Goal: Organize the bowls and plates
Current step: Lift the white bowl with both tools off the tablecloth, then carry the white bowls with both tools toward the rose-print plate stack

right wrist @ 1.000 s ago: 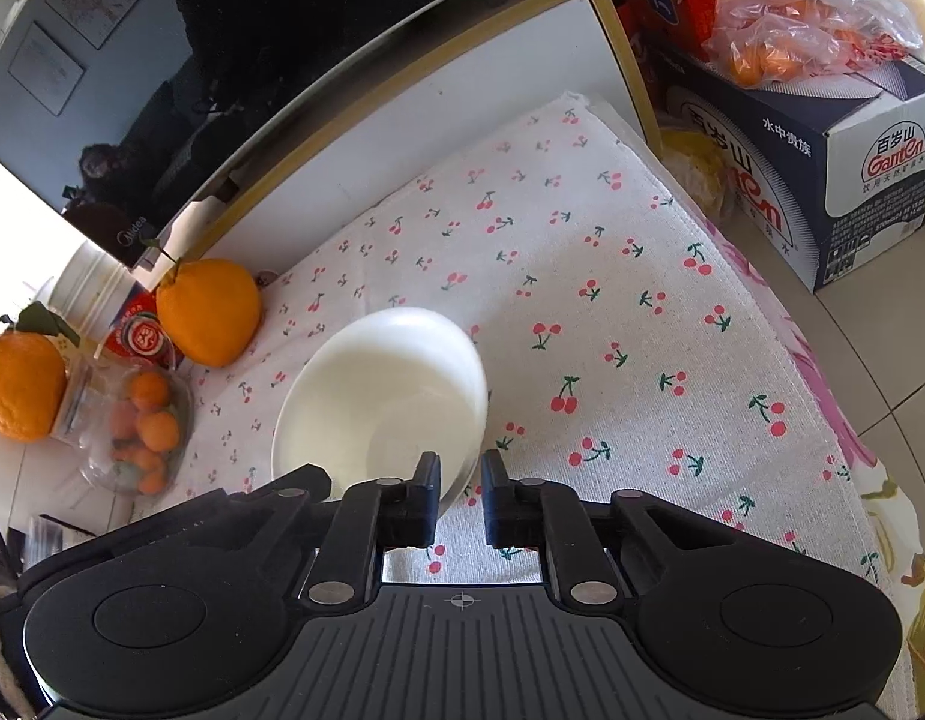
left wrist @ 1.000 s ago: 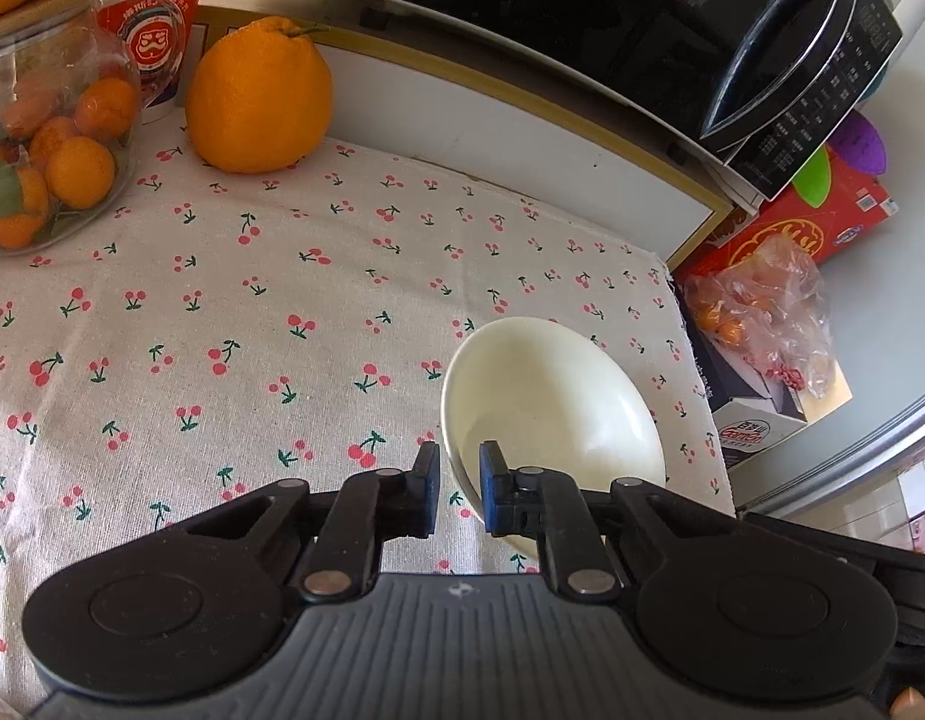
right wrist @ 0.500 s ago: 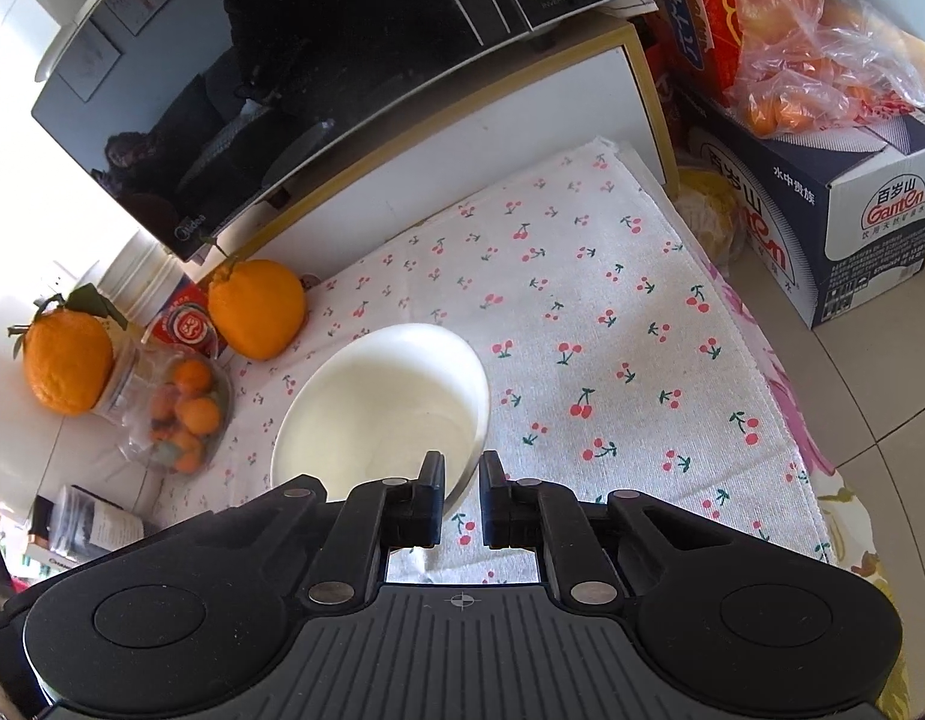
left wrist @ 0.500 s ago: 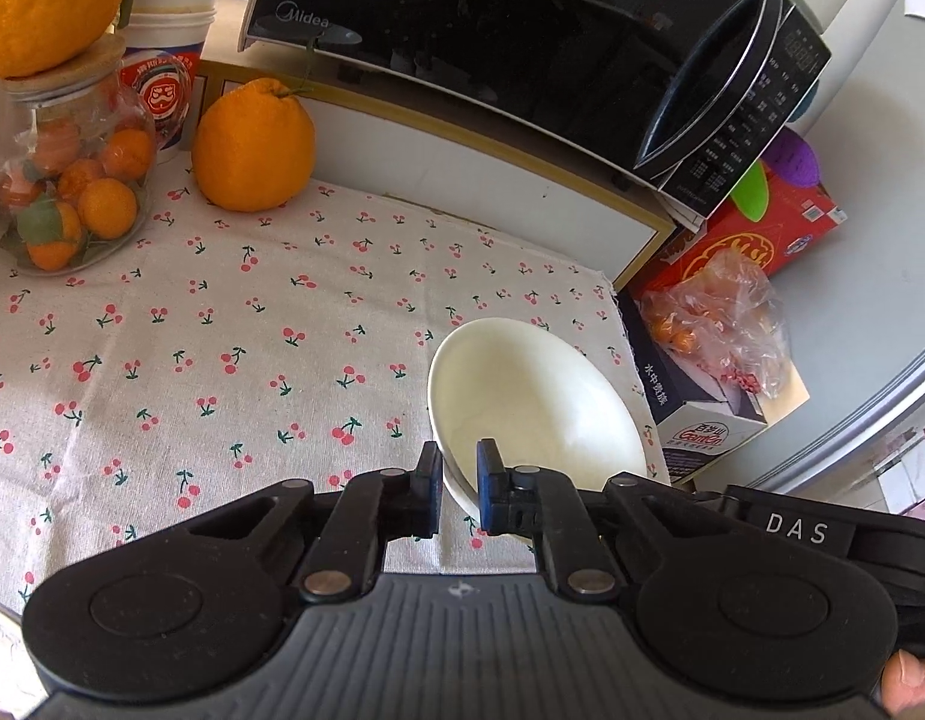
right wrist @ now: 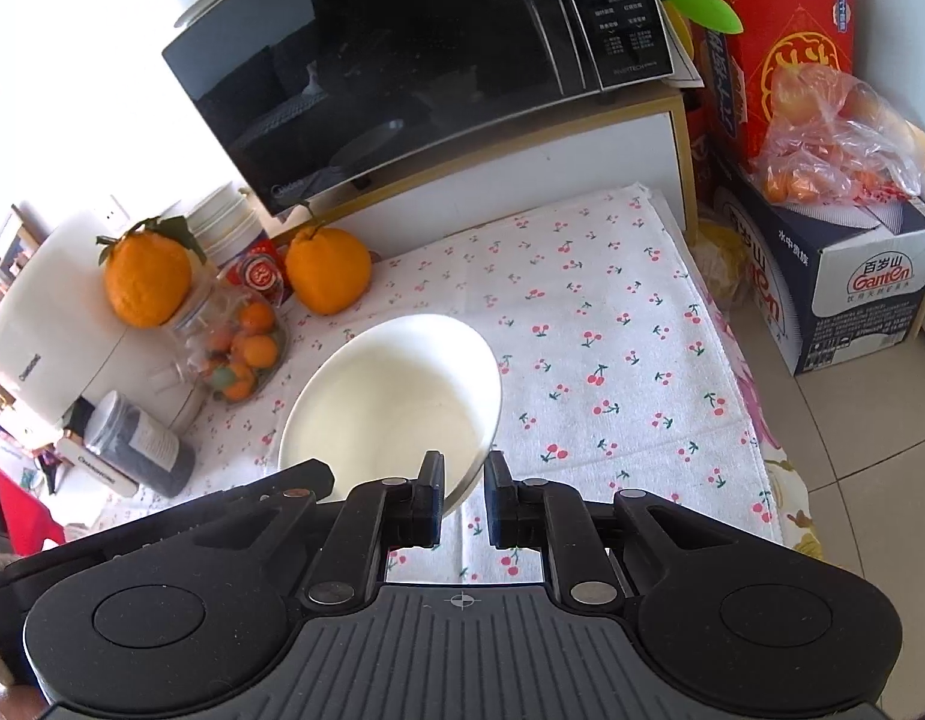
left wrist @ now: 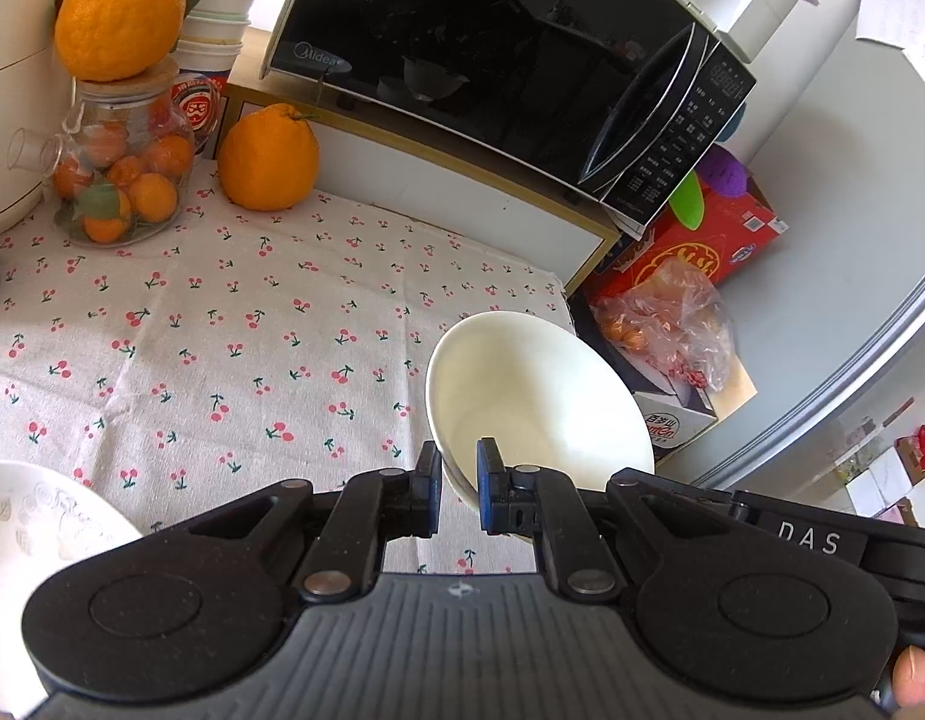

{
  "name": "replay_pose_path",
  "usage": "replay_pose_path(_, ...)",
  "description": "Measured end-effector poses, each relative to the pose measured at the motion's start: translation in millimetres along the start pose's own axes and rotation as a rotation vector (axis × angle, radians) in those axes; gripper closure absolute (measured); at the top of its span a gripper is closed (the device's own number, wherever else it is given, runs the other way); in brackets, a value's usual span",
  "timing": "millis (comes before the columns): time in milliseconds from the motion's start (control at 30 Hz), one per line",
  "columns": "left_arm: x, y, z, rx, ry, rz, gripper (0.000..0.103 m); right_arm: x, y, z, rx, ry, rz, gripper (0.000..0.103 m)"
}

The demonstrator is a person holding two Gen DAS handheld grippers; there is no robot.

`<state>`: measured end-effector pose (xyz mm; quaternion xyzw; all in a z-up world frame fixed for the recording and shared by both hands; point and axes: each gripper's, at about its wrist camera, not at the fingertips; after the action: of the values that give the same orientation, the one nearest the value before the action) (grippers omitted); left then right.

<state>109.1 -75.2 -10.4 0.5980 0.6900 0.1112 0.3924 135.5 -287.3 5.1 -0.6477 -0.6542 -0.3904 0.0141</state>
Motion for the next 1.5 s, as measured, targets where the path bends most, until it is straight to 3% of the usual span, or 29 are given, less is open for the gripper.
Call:
replay_pose_path(700,11.6,-52.0,-33.5,0.054,0.007,0.054,0.092,18.1,-70.4,-34.1,0.056,-0.012,-0.092,0.086)
replay_pose_path(1267,12.1,-70.9,-33.8,0.077,0.076,0.124,0.091,25.4,-90.9,-29.2,0.105,-0.041,-0.129,0.085)
replay_pose_path(1500,16.9,-72.8,-27.7,0.114,0.078,0.108,0.09,27.1,-92.7,-23.6,0.131,-0.059,-0.145,0.085)
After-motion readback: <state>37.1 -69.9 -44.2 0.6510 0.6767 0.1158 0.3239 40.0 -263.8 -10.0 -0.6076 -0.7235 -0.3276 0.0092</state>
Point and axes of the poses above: each gripper's, at about its wrist camera, not at the fingertips, and z roughly the way its jaws point, x to its left, y to its top, and after that the axes turned 4 degrees about y, right-handed
